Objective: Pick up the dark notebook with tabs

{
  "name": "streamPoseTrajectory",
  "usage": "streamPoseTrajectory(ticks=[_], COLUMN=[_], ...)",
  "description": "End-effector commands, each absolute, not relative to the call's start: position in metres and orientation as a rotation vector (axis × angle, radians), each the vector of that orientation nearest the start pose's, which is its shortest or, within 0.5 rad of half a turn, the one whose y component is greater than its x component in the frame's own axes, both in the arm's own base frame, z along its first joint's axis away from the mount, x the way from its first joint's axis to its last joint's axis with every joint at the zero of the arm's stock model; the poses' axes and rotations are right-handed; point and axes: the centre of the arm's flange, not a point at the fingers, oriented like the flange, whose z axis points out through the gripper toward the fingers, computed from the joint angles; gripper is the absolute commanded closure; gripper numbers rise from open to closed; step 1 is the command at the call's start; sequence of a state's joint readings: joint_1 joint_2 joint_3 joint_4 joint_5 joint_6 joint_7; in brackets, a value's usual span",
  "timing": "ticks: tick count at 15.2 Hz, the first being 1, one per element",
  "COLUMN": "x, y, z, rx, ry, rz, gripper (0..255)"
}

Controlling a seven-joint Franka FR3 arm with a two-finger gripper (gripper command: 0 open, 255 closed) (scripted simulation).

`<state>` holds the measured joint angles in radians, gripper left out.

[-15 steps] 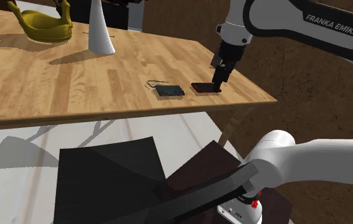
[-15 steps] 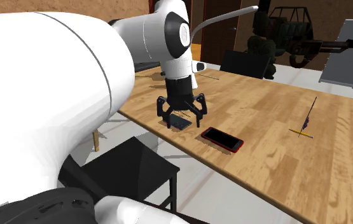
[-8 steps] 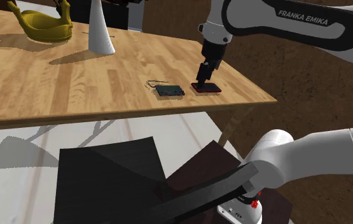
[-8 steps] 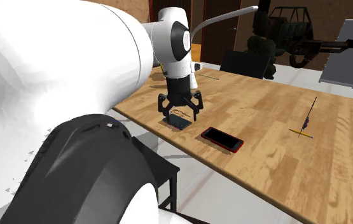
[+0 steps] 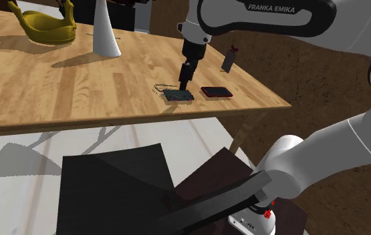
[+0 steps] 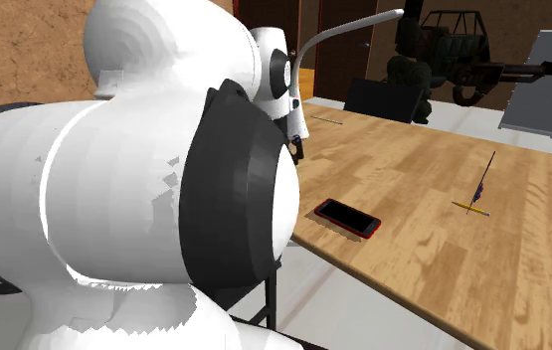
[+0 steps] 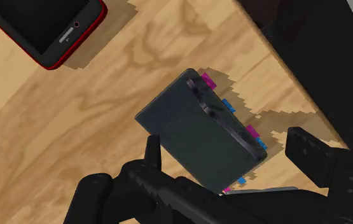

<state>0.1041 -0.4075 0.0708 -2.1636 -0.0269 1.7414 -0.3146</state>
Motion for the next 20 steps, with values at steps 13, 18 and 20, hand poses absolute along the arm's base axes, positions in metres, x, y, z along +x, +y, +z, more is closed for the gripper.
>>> streamPoseTrajectory(ticks=[13, 18, 20], x=[0.479, 0.479, 0.479], y=[0.117, 0.117, 0.118], z=[0.502, 0.502, 0.501], rx=[-3.005, -3.005, -3.005], ry=[-0.96, -0.96, -0.96], rz=[-0.014, -0.014, -0.014], gripper=[0, 255, 255])
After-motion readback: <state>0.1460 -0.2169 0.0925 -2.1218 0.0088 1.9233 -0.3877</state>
